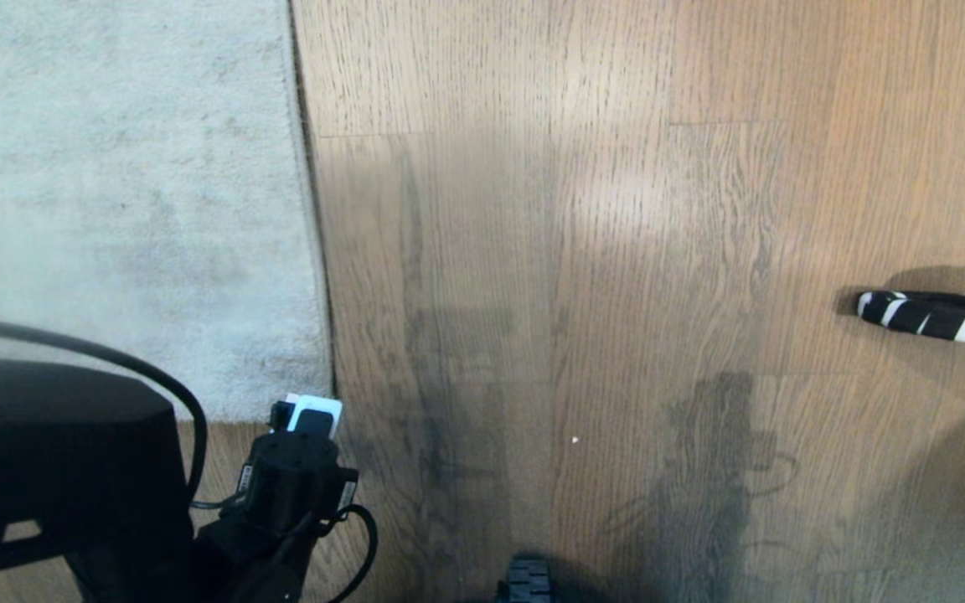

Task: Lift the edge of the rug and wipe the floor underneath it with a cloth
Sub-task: Lift up the carpet

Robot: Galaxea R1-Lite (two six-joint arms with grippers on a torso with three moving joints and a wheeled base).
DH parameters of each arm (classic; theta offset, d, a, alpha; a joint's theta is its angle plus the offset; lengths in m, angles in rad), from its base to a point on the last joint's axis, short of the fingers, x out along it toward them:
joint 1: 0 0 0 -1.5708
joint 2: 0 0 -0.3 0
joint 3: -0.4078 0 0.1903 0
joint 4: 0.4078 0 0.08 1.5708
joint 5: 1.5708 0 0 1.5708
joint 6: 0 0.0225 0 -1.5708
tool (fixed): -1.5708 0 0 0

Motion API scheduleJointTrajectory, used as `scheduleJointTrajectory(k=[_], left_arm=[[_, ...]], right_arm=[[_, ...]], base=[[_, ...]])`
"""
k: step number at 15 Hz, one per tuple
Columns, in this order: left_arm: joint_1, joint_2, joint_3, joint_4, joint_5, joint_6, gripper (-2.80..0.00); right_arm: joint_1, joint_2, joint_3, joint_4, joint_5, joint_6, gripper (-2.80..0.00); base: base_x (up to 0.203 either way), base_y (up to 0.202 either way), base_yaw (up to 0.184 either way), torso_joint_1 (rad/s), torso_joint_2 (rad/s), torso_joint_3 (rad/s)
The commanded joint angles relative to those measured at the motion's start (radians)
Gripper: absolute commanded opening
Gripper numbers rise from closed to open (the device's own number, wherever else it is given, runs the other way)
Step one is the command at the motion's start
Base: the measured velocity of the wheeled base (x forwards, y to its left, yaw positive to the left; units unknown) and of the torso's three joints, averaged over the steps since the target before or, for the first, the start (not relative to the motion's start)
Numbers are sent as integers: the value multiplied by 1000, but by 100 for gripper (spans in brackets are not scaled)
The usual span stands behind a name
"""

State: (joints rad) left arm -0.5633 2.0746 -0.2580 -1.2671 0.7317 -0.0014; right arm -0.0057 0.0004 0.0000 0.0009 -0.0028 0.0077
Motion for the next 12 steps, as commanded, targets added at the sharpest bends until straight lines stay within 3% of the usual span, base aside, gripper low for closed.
scheduleJointTrajectory(k=[1, 8, 9, 12], left_arm=[[-5, 1, -63, 25, 23, 0, -280], [-23, -93, -223, 227, 40, 0, -280], [-24, -104, -236, 246, 47, 0, 0], [-24, -109, -240, 252, 75, 20, 0]], right_arm=[[0, 0, 0, 1, 0, 0, -280], [0, 0, 0, 1, 0, 0, -280], [0, 0, 0, 1, 0, 0, -280], [0, 0, 0, -1, 0, 0, -280]], base=[[0, 0, 0, 0, 0, 0], [0, 0, 0, 0, 0, 0], [0, 0, 0, 0, 0, 0], [0, 0, 0, 0, 0, 0]])
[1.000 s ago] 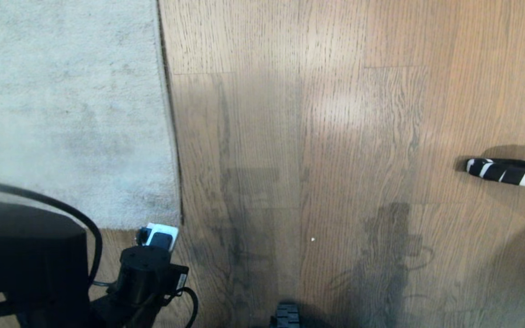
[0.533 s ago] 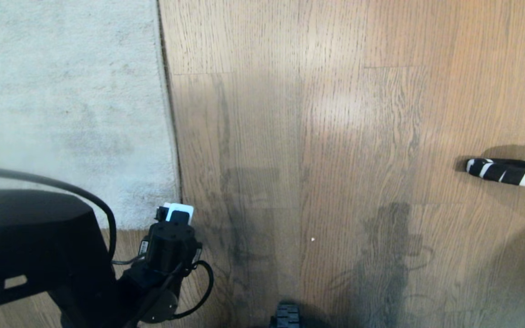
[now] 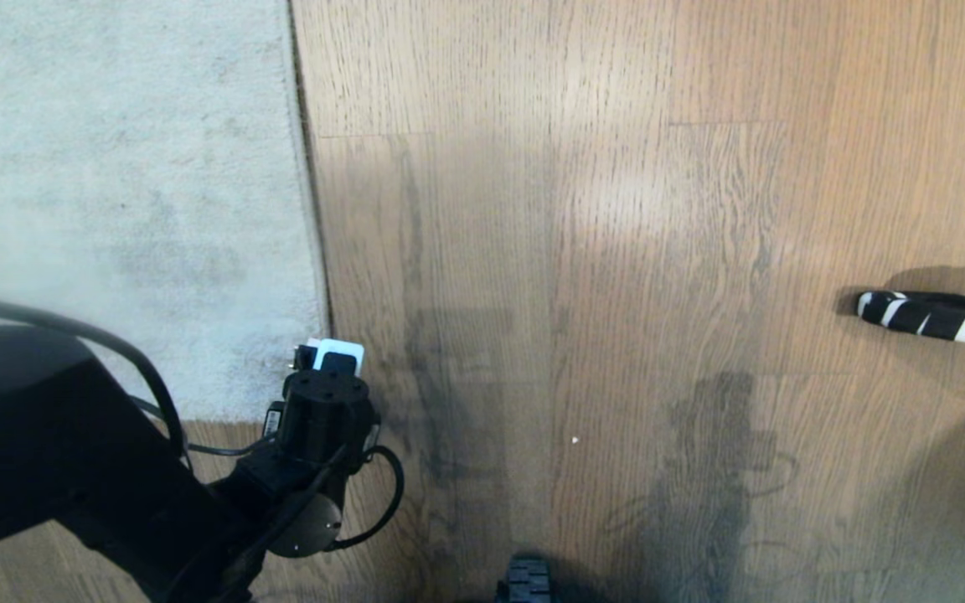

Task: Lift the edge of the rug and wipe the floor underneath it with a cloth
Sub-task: Lift up the carpet

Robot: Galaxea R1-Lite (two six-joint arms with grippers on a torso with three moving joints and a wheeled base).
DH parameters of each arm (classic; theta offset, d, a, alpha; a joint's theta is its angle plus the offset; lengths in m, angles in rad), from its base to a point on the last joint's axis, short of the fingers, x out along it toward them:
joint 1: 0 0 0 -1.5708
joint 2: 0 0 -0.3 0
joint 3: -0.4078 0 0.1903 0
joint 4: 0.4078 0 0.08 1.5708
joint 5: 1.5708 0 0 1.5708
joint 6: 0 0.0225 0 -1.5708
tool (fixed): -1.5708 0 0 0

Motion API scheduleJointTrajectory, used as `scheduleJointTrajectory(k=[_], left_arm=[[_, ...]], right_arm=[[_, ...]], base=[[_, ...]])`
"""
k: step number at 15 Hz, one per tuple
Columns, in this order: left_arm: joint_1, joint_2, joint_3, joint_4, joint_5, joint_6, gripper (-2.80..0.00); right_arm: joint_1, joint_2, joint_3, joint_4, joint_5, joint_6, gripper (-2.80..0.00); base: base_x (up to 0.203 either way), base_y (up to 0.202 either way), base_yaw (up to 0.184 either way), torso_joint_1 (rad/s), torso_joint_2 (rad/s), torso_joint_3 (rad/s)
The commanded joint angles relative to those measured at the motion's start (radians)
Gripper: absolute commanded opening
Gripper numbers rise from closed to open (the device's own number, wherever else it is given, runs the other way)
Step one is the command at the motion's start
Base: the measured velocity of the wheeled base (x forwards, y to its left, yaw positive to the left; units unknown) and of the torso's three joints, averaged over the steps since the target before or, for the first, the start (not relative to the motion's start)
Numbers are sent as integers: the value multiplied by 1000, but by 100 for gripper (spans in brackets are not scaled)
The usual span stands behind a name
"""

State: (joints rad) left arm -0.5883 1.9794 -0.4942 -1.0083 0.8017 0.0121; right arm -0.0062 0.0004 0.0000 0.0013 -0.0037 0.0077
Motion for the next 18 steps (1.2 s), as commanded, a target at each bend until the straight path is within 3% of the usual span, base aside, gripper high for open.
scheduleJointTrajectory(k=[1, 8, 18], left_arm=[[1, -16, -3, -7, 19, 33, 0], [10, -10, -41, -9, 181, 185, 0], [21, 107, -39, -62, 269, 205, 0]], right_arm=[[0, 0, 0, -1, 1, 0, -280], [0, 0, 0, -1, 1, 0, -280], [0, 0, 0, 0, 1, 0, -280]], base=[[0, 0, 0, 0, 0, 0], [0, 0, 0, 0, 0, 0], [0, 0, 0, 0, 0, 0]])
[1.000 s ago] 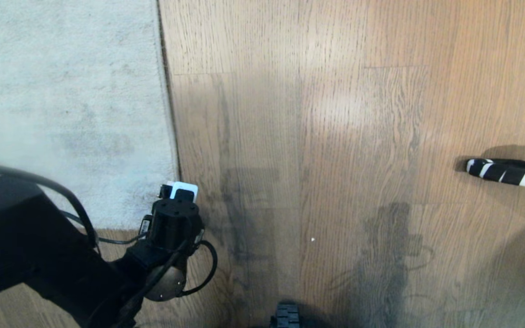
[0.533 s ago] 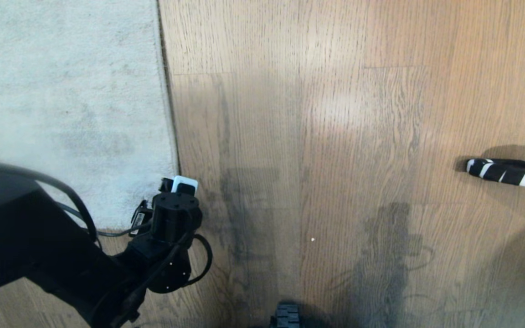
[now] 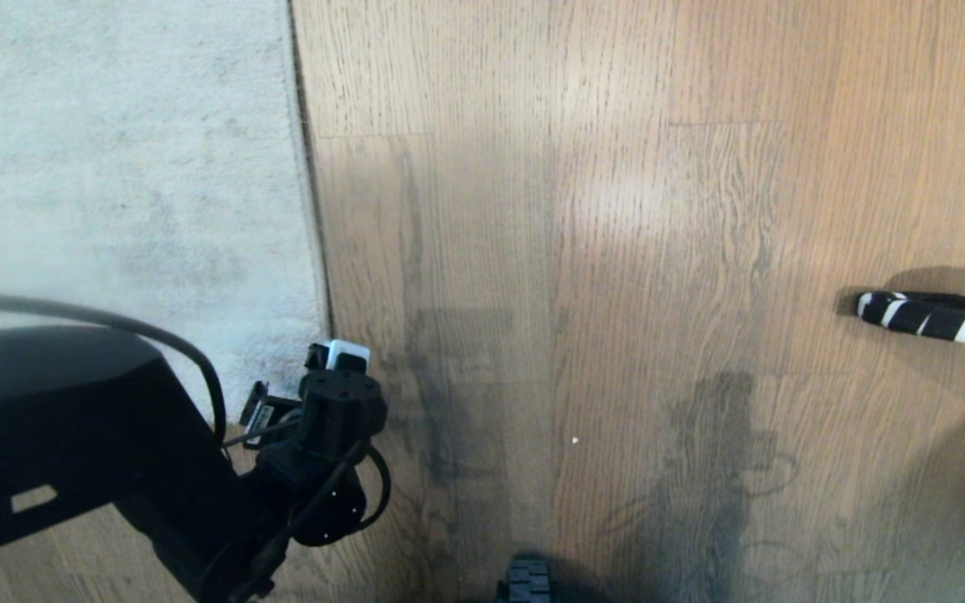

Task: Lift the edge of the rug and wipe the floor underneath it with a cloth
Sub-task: Lift up the carpet

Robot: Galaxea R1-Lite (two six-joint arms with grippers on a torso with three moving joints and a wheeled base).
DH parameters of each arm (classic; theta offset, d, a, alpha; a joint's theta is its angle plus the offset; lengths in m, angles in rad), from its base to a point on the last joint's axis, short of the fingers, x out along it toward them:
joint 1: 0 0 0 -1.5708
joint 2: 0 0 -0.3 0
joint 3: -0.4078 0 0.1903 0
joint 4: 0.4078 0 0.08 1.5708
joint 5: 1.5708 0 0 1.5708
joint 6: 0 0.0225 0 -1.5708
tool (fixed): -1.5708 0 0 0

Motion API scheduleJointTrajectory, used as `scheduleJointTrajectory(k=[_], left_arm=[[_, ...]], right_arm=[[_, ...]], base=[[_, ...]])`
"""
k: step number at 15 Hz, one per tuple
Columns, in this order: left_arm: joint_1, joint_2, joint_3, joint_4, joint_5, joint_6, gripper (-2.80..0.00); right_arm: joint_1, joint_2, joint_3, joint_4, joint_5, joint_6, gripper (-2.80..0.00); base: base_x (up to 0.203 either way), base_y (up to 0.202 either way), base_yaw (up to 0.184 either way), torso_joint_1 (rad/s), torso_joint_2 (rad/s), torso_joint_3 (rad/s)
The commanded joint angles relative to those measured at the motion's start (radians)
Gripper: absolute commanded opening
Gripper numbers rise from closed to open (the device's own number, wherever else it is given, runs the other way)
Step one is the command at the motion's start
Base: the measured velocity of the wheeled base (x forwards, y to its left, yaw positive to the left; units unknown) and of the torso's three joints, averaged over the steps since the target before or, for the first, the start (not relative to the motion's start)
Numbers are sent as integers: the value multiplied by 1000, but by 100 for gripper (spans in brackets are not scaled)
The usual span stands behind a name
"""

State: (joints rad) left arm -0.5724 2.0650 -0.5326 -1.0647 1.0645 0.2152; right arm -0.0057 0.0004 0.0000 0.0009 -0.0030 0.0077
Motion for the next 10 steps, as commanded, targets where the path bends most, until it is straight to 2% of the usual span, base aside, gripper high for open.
scheduleJointTrajectory(k=[1, 5, 10], left_arm=[[19, 22, 0, -7, 5, 8, 0], [84, 14, -1, -9, 2, 42, 0], [102, 12, -11, -9, 2, 55, 0]], right_arm=[[0, 0, 0, 1, -2, 0, -280], [0, 0, 0, 1, 0, 0, -280], [0, 0, 0, -1, 0, 0, -280]], base=[[0, 0, 0, 0, 0, 0], [0, 0, 0, 0, 0, 0], [0, 0, 0, 0, 0, 0]])
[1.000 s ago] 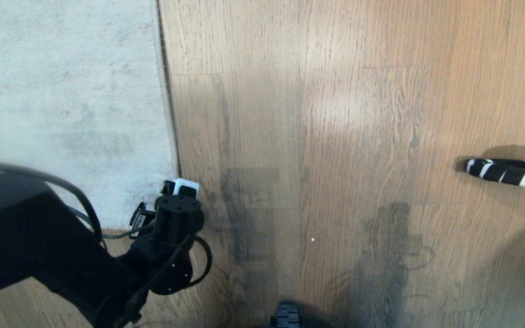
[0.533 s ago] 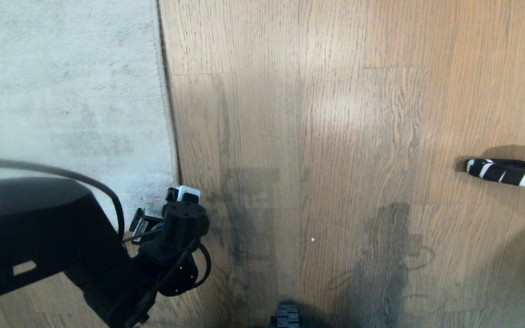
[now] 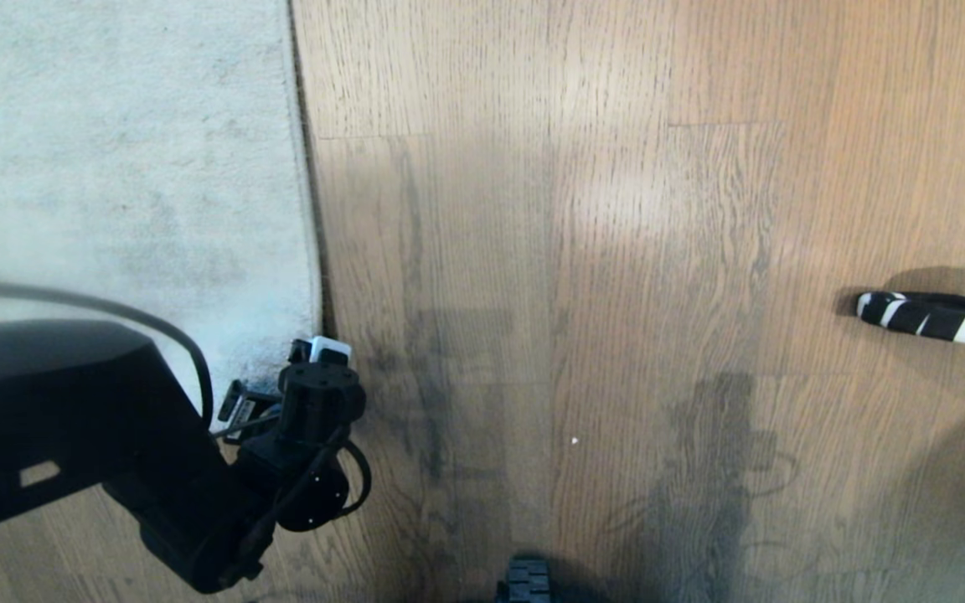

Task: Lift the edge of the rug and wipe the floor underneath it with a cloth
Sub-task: Lift up the carpet

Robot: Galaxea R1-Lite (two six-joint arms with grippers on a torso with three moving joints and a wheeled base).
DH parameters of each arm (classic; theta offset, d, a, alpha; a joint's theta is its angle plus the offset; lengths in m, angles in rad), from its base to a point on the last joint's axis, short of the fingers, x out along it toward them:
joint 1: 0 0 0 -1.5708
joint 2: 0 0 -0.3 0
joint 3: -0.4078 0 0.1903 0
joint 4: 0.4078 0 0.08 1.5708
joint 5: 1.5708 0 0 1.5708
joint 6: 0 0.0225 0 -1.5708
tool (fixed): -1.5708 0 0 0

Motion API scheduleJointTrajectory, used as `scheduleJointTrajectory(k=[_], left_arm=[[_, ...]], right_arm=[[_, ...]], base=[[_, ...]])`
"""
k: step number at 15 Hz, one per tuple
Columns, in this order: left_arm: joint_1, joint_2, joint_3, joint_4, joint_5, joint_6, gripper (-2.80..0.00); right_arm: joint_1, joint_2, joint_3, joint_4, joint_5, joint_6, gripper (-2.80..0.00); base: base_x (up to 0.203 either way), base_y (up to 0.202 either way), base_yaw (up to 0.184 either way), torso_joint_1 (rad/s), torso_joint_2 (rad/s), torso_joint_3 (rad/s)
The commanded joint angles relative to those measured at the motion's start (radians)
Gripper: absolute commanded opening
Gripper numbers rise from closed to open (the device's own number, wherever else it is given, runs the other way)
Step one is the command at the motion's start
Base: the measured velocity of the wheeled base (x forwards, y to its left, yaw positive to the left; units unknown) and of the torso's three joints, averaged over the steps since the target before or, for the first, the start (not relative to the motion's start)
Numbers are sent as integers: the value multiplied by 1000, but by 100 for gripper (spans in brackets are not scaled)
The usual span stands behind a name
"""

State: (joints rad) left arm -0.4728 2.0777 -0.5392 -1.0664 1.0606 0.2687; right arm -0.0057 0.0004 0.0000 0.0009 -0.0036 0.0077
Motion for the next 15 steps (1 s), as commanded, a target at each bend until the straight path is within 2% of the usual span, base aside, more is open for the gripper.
scheduleJointTrajectory(k=[1, 7, 15], left_arm=[[3, -3, -10, -7, 5, 1, 0], [22, -27, -61, -9, 7, 36, 0], [22, -60, -101, -8, 6, 42, 0]], right_arm=[[0, 0, 0, 0, 1, 0, -280], [0, 0, 0, 0, 1, 0, -280], [0, 0, 0, -1, 1, 0, -280]], base=[[0, 0, 0, 0, 0, 0], [0, 0, 0, 0, 0, 0], [0, 0, 0, 0, 0, 0]])
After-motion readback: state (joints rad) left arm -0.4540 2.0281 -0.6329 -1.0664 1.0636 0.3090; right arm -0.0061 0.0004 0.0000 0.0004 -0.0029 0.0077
